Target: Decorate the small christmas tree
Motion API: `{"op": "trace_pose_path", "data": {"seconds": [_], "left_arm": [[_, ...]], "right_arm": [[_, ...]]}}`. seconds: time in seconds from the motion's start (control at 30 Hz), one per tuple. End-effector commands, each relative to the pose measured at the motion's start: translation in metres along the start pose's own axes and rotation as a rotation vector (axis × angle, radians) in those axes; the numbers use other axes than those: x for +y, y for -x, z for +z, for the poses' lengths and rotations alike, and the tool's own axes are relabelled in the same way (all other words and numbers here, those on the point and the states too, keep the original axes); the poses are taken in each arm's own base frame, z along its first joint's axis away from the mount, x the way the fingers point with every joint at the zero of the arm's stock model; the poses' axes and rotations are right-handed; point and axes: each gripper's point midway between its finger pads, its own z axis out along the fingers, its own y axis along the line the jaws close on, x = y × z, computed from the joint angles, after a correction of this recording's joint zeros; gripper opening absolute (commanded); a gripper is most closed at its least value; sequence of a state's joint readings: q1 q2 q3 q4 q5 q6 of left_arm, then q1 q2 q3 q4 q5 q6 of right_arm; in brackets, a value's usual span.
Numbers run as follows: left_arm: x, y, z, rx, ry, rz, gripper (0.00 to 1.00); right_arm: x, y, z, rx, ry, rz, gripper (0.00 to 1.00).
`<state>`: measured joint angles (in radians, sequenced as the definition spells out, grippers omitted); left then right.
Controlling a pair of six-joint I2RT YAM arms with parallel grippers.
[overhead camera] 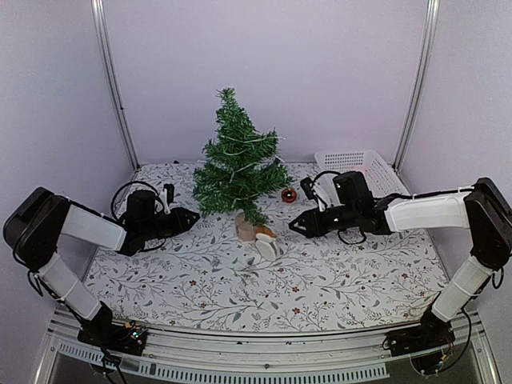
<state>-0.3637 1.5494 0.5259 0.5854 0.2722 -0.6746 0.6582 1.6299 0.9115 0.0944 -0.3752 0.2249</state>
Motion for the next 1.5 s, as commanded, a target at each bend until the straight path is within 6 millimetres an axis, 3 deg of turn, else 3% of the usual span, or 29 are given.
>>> {"op": "trace_pose_path", "data": {"seconds": [0.0,0.47,0.97,1.47], "left_arm": [[-0.023,-0.014,0.012,0.012,-0.122,-0.012,0.28],[-0.051,-0.036,0.058,0.048,-0.197,-0.019,0.22],[-0.058,-0.039,0.098,0.056,-0.245,-0.034,0.21],[-0.072,-0.066,0.1,0.119,-0.32,-0.035,0.11]], "right_arm": [[-0.008,0.008,0.006,-0.078,-0.006,0.081,0.42],[-0.034,0.015,0.06,-0.211,0.029,0.259,0.2],[-0.029,0.006,0.107,-0.175,0.117,0.285,0.15],[-0.026,0.006,0.134,-0.17,0.2,0.311,0.14]]}}
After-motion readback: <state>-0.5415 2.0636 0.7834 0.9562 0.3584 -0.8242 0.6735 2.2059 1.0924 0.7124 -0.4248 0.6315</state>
